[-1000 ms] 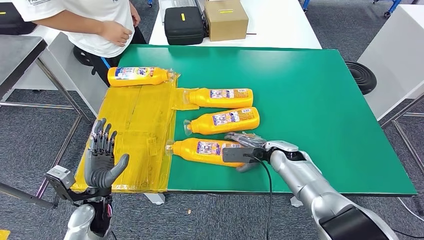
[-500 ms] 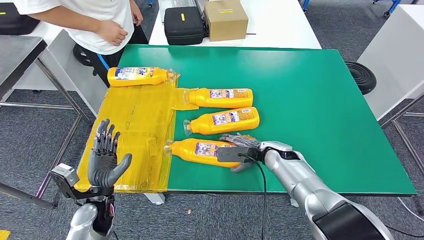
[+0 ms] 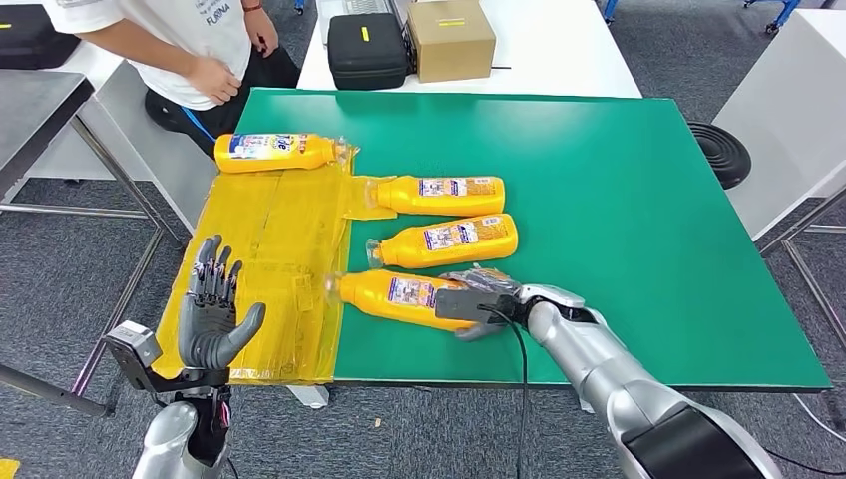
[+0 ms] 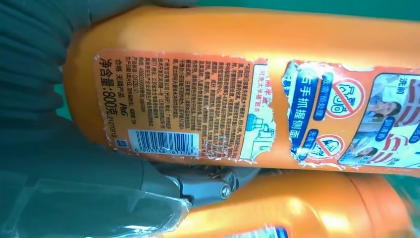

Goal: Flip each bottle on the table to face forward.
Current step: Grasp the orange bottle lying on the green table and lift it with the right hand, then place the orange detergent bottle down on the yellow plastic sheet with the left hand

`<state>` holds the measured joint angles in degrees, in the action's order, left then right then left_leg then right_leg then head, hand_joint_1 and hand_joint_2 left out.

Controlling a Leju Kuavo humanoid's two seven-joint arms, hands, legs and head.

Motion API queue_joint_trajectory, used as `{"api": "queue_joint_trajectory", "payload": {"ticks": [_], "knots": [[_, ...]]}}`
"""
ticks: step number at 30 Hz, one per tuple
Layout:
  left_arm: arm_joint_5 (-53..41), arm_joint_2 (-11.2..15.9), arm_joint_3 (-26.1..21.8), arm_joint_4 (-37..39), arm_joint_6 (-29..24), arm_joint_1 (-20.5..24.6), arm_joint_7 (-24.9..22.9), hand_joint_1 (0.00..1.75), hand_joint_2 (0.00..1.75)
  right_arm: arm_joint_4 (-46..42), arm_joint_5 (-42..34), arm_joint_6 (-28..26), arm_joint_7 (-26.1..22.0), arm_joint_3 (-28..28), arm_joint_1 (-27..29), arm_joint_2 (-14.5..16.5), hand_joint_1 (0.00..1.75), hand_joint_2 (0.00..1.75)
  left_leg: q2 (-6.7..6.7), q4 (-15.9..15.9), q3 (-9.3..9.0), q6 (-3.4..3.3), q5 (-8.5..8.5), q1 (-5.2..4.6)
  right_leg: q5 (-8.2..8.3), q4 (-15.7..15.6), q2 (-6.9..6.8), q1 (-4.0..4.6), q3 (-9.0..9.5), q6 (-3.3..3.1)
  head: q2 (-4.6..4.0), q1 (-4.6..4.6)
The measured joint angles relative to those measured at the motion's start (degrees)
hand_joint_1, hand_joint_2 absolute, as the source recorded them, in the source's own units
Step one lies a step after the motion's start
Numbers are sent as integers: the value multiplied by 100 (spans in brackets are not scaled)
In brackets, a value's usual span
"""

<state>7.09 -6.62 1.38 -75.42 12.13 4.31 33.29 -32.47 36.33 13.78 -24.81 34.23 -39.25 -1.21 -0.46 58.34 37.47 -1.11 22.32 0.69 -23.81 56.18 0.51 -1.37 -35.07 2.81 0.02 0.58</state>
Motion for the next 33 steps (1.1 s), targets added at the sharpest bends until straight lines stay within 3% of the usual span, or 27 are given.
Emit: {"api": "queue_joint_trajectory", "payload": {"ticks": [4,7,14,23,33], "knots": [[160,0,1,-5,-82,-69,20,0,175,-815,-767,-718,-683,-597,527,49,175,175,-6,0,10,1,1,0,-5,0,-4,0,-7,3,0,2],[289,0,4,-5,-85,-91,-22,0,175,-1761,-1094,-809,-1087,-1004,1014,126,175,175,-8,0,12,4,6,1,-9,0,-7,1,-10,2,0,1],[371,-2,47,-5,-85,-101,-77,0,175,-3352,-1258,-825,-1290,-1567,1777,285,175,175,-8,0,15,6,9,1,-10,-1,-6,-1,-13,1,0,1],[452,-9,76,-5,-107,-99,-271,0,175,-3935,-1689,-773,-1503,-1951,2174,530,175,175,-5,0,14,3,7,0,-9,-1,-5,0,-14,1,0,2],[172,-13,634,-180,400,-50,-482,0,175,-3310,-1709,-557,-1503,-1892,2200,861,175,175,-6,0,17,3,7,0,-10,-1,-6,-1,-15,0,0,1]]}}
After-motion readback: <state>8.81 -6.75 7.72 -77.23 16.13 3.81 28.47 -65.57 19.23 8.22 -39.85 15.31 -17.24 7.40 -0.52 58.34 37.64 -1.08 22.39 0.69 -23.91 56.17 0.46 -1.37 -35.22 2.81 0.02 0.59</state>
